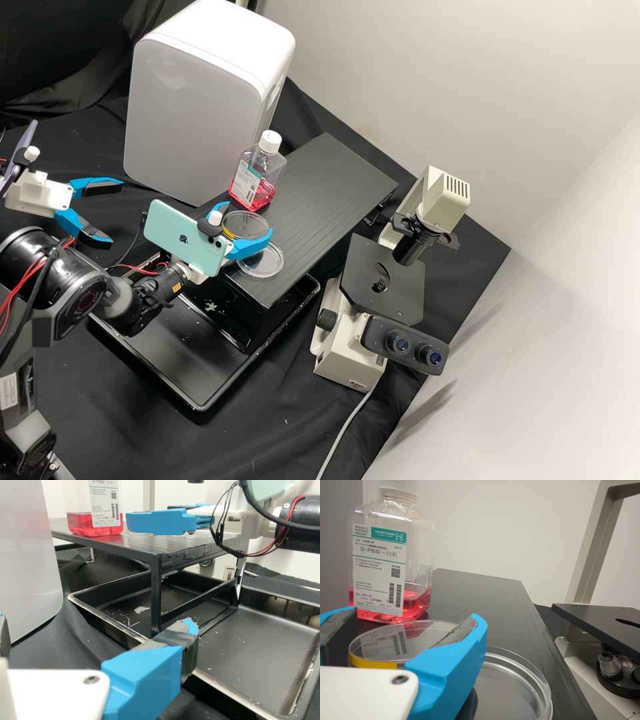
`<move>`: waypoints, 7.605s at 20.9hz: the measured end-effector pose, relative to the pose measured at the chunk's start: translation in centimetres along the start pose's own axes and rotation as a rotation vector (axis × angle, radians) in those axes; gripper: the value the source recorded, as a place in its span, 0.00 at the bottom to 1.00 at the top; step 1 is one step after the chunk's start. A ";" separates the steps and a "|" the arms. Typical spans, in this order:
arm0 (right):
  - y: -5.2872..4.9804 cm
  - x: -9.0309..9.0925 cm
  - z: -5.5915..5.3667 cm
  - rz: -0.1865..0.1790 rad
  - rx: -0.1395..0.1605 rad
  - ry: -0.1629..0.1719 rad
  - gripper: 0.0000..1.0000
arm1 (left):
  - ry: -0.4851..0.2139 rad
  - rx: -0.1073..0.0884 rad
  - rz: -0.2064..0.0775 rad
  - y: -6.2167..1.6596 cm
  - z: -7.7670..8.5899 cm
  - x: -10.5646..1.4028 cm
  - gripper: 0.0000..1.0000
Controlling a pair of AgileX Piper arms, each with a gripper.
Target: Place the lid on the petri dish
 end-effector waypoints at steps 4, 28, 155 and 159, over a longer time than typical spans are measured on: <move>0.0 0.0 0.0 0.001 0.000 -0.001 0.00 | 0.000 0.000 0.000 0.00 0.0 0.0 1.00; 2.5 -2.5 0.6 0.097 0.024 -0.058 1.00 | -0.006 -0.004 -0.017 -0.44 0.1 0.3 1.00; 2.3 -3.5 1.2 0.106 0.044 -0.103 0.00 | -0.006 -0.004 -0.017 -0.44 0.1 0.3 1.00; 2.2 -3.7 1.4 0.100 0.045 -0.108 0.00 | -0.006 -0.004 -0.017 -0.44 0.1 0.3 1.00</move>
